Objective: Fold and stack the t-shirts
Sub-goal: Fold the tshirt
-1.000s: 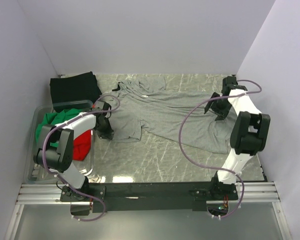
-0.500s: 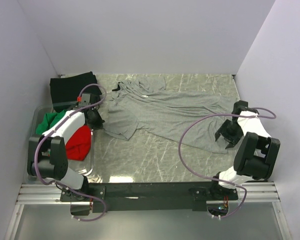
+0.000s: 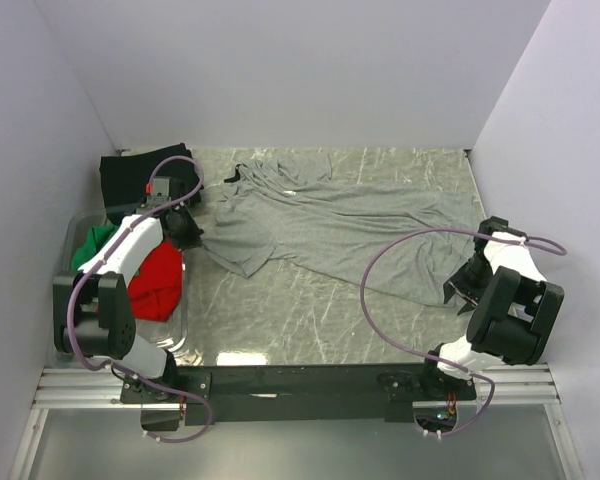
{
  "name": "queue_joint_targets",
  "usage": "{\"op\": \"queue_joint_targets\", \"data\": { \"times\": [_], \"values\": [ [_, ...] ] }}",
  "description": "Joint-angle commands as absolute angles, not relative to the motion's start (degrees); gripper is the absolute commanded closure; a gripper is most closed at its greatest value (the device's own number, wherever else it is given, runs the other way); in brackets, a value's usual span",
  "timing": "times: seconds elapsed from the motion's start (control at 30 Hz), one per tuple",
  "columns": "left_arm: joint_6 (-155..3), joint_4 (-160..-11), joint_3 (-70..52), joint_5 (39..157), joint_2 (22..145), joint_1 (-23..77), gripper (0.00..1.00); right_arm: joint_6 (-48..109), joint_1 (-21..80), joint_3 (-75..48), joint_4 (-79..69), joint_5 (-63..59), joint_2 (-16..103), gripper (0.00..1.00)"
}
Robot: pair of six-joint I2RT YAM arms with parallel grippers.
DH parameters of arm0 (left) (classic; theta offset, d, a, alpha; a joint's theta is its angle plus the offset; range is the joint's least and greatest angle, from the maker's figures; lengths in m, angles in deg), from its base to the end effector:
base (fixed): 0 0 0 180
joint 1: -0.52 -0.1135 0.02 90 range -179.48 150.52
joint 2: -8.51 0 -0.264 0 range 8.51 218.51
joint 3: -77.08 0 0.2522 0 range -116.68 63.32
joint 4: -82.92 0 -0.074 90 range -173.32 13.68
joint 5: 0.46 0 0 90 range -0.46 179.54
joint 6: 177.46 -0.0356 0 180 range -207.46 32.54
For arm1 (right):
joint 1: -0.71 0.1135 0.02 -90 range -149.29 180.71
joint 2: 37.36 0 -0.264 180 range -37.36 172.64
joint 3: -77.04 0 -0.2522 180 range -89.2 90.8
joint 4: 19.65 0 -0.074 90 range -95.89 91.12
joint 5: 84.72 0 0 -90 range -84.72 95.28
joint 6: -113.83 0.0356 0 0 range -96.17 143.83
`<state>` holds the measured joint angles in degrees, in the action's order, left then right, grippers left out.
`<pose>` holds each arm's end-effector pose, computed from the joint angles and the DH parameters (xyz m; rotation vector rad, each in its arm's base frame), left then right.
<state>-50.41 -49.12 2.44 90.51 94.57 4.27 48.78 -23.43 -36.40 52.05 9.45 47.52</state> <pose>0.3042 -0.0205 0.2326 -0.7487 2.5246 -0.2722 0.2141 -0.0988 0.1877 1.3041 2.8557 -0.1143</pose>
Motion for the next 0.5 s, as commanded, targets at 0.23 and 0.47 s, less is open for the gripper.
{"op": "queue_joint_targets", "data": {
  "times": [0.23, 0.47],
  "values": [
    [-52.83, -49.57, 1.45, 93.05, 93.93, 3.07, 1.0, 50.72, -25.04, -38.83, 47.47, 6.78, 48.24, 0.53],
    [-53.89, -49.39, 1.36, 93.58, 94.64, 2.63, 1.0, 52.47, -25.13, -37.52, 44.74, 6.25, 50.08, 0.55]
  ]
}}
